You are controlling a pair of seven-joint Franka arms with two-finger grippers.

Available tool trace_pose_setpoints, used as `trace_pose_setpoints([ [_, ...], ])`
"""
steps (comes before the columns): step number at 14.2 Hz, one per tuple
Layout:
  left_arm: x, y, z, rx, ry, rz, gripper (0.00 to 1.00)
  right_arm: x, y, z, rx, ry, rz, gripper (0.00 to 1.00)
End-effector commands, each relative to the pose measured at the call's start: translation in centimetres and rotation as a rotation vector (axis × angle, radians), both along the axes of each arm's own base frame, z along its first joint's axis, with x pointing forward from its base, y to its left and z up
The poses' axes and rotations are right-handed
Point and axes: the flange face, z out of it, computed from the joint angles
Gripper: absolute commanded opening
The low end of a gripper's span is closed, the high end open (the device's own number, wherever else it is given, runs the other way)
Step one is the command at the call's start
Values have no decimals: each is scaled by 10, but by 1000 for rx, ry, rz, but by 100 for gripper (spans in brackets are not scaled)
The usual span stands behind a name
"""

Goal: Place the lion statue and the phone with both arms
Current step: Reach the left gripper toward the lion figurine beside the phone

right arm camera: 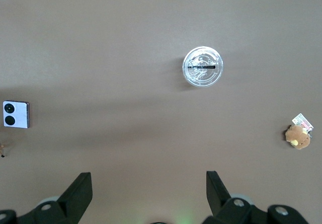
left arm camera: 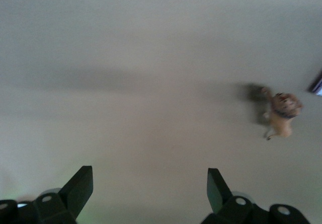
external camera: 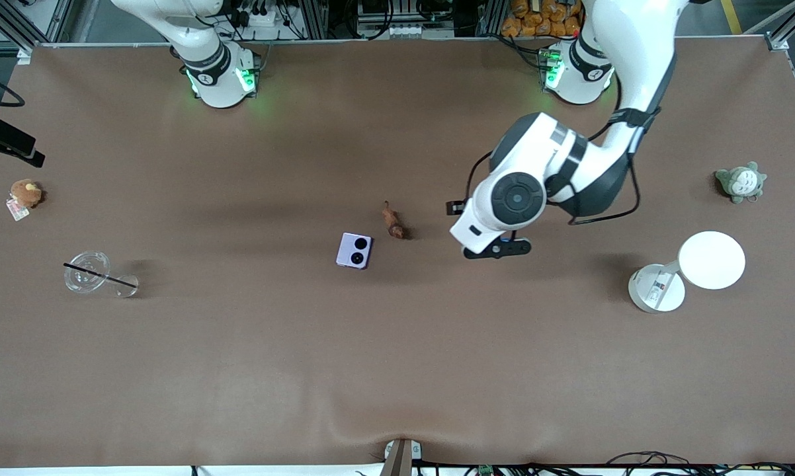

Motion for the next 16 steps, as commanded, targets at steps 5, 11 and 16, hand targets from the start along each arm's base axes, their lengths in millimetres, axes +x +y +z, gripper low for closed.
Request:
trace_pose_setpoints([
  [5,-13,-67,-35,-30,-92,147,100,4,1,-1,-15,4,10,100],
  [11,-23,-107,-71,-82,-158,244,100,4,1,-2,-15,4,10,100],
  [16,-33,-132,-100,-126,-205,257,100,7,1,-5,-13,7,9,100],
])
